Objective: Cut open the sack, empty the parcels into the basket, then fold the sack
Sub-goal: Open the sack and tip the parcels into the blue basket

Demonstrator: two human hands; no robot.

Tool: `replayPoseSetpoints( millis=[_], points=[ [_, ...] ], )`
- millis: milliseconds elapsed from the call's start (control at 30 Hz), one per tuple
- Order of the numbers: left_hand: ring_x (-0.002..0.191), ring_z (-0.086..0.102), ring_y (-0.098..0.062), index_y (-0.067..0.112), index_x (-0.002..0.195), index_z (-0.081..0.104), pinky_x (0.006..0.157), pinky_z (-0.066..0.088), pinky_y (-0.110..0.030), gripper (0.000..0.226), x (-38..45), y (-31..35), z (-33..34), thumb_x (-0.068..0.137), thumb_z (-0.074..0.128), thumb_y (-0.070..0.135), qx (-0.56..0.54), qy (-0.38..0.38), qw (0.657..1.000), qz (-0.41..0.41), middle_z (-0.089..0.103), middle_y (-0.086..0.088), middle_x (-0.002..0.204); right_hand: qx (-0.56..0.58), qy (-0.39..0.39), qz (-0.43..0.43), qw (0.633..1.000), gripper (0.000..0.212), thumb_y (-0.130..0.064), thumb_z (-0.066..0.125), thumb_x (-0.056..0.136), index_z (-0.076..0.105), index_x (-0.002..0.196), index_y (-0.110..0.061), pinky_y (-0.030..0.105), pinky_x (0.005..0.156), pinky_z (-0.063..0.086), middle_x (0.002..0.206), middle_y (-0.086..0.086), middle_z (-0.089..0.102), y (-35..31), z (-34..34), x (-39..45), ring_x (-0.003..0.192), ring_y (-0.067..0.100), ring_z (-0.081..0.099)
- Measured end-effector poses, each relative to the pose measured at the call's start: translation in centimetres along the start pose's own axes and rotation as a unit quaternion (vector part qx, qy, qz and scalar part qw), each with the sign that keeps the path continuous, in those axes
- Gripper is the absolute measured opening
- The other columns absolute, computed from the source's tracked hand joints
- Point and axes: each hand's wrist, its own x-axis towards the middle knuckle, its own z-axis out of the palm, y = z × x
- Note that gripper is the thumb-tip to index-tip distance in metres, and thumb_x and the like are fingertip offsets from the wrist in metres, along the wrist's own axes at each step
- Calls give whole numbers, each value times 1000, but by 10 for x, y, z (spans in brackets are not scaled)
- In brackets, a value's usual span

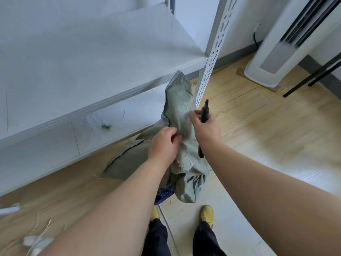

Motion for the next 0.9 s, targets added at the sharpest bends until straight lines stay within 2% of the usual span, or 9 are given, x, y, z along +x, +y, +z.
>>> replayPoseSetpoints(
  millis=[133,200,267,333,400,500,600,733,900],
  points=[
    [88,57,-15,19,87,66,76,44,-28,18,-12,24,26,94,52,27,-1,-52,999,17,62,6,89,-193,-78,-55,976,72,-40,78,72,46,133,-21,31,83,48,116,-5,58,-12,-11,17,105,15,57],
    [82,52,-14,20,67,53,70,37,-26,27,-18,32,35,93,53,26,24,-84,996,35,52,11,74,-270,-68,-47,959,50,-21,68,77,51,124,-22,33,73,53,106,-2,63,-6,-20,23,94,22,61],
    [72,45,-15,13,63,46,64,31,-28,34,-22,32,39,93,54,27,5,-138,990,-3,44,7,65,-277,-67,-49,957,26,-6,51,80,59,101,-18,28,53,44,79,1,60,2,-32,26,77,27,58],
    [71,51,-14,12,78,62,69,40,-29,27,-21,25,37,93,56,34,-135,-164,973,-95,56,3,73,-260,-64,-73,961,20,-1,46,80,57,86,-16,25,50,35,65,0,51,9,-43,29,69,26,52],
    [82,60,-14,22,94,64,80,48,-33,17,-12,15,37,93,56,36,-209,-64,962,-164,66,4,89,-241,-64,-94,964,22,0,44,80,57,84,-17,26,51,35,64,-1,50,12,-52,30,65,24,50],
    [101,59,-18,26,117,55,91,49,-36,25,7,3,43,92,57,21,-80,86,977,-178,59,0,118,-225,-99,-111,963,23,0,45,82,61,92,-14,28,55,41,72,4,56,13,-60,30,67,24,52],
    [129,44,-24,32,141,38,104,42,-42,59,20,3,53,90,53,7,61,-11,987,-148,43,0,142,-155,-121,-96,976,25,0,49,83,63,90,-19,36,68,51,82,5,61,11,-73,35,75,24,57],
    [138,33,-27,33,149,26,108,39,-44,75,19,5,69,84,44,0,162,-130,962,-175,36,1,151,-45,-183,-31,981,29,9,48,85,55,77,-17,23,60,52,73,4,59,13,-98,41,66,18,61],
    [123,48,-29,26,126,55,102,39,-45,46,10,-11,81,88,44,2,240,-117,920,-286,55,-7,132,-2,-227,-9,974,30,14,46,86,53,75,-13,36,78,55,74,6,58,16,-119,46,63,20,61]
  ],
)
